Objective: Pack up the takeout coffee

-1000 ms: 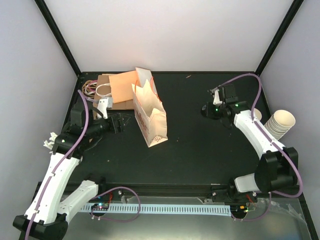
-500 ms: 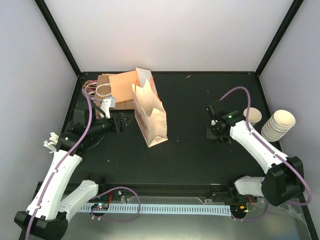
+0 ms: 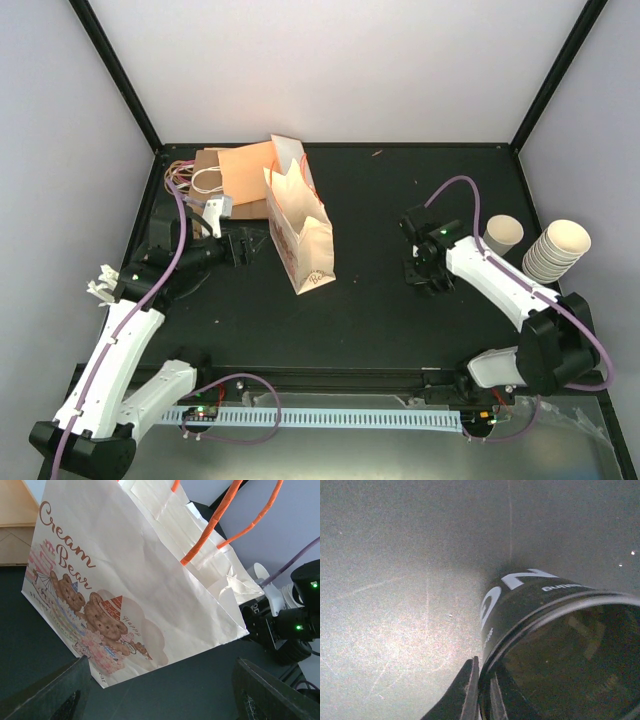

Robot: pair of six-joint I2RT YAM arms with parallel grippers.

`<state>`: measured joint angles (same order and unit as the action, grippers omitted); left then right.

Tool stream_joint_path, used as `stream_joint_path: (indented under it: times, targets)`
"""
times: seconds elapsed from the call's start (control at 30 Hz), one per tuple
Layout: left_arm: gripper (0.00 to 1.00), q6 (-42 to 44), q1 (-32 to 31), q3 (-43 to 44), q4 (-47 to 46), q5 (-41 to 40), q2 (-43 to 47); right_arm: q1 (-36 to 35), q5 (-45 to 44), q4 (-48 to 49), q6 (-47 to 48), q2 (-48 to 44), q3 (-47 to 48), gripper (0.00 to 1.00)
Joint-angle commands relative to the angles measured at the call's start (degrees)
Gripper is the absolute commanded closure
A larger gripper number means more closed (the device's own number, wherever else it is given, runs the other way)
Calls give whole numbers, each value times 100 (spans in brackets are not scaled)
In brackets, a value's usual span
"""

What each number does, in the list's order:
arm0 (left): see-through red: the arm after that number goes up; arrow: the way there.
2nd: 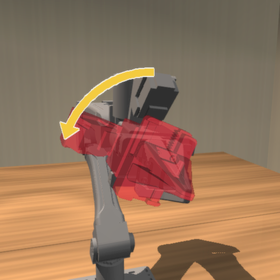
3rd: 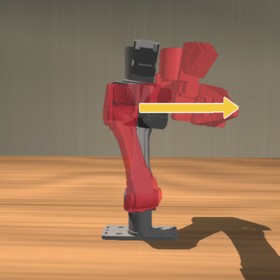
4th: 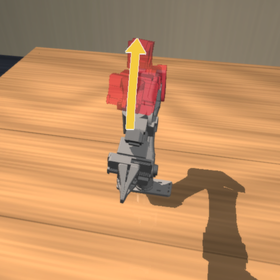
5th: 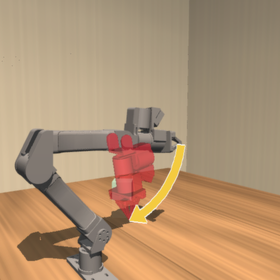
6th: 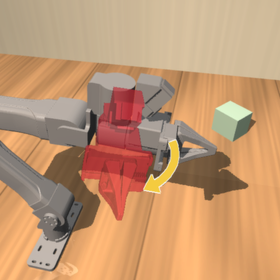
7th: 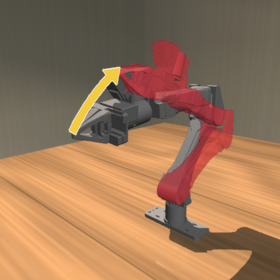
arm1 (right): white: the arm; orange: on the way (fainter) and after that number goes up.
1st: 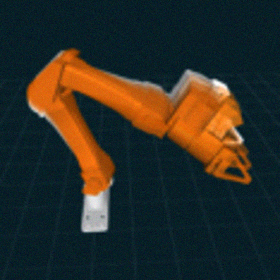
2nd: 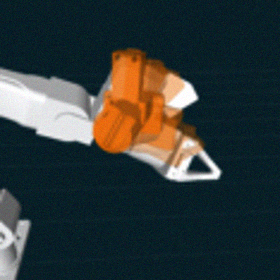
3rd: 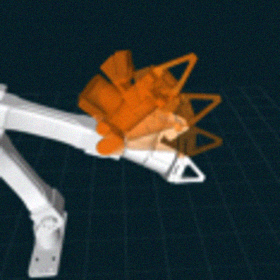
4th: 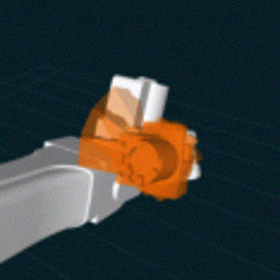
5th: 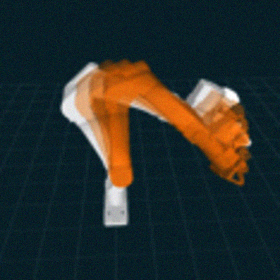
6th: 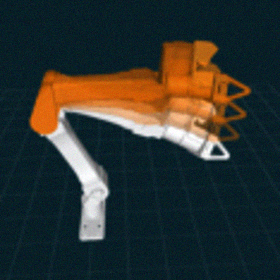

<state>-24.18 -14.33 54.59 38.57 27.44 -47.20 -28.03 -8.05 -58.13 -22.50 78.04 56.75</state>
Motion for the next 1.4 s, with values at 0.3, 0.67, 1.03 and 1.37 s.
stream_joint_path:
  times: [0.3, 0.67, 1.03, 1.37]
  targets:
    - [20, 45, 26, 53, -157, 79, 9, -53, 29, -32, 125, -106, 136, 79]
    - [21, 30, 26, 27, -121, 78, 44, -53, -37, -100, 132, -276, 160, 89]
    - [21, 63, 26, 28, -52, 59, 96, -53, -101, -206, 136, -311, 305, 97]
    - [20, 53, 26, 52, -67, 59, 97, -62, -318, -555, 141, -370, 667, 97]
